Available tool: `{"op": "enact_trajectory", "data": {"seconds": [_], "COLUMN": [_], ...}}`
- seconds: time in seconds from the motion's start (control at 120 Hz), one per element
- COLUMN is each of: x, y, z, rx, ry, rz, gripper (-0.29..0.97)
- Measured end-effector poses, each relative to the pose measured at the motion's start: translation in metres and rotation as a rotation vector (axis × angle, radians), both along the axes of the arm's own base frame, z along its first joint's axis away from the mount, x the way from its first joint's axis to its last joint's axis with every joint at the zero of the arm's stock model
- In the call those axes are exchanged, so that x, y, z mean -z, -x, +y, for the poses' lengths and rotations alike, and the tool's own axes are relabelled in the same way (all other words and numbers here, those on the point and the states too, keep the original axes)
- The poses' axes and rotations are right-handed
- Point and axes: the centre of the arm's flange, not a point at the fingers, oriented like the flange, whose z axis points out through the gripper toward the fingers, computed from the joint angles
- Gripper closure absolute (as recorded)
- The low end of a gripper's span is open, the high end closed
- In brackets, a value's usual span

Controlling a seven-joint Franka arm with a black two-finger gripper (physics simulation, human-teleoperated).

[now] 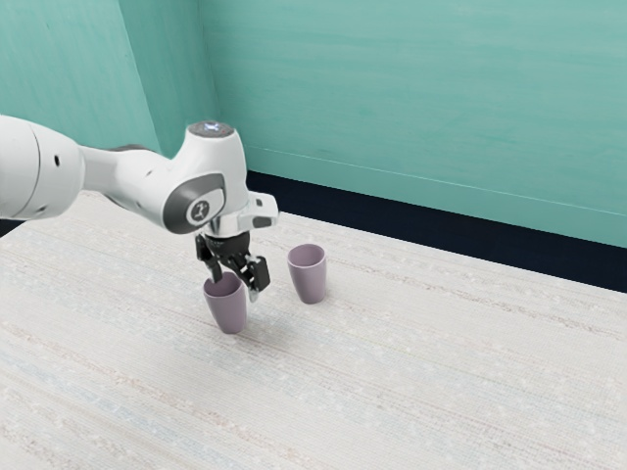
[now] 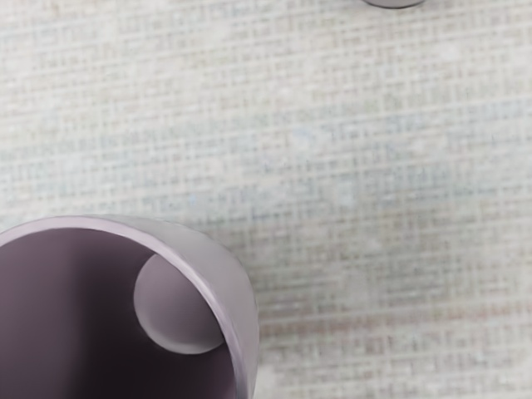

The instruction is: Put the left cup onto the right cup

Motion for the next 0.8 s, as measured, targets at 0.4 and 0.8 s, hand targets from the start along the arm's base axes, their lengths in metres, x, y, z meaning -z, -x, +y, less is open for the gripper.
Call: {"op": "enact_trajectory", "data": {"seconds": [0.4, 0.8], "x": [0.014, 0.029], "y": [-0.006, -0.011], "z": [0.0, 0.005], "rx": [0.033, 0.045], "ry": [0.006, 0.008], "rz": [-0.004, 0.002], "gripper": [0.0, 0.02]}}
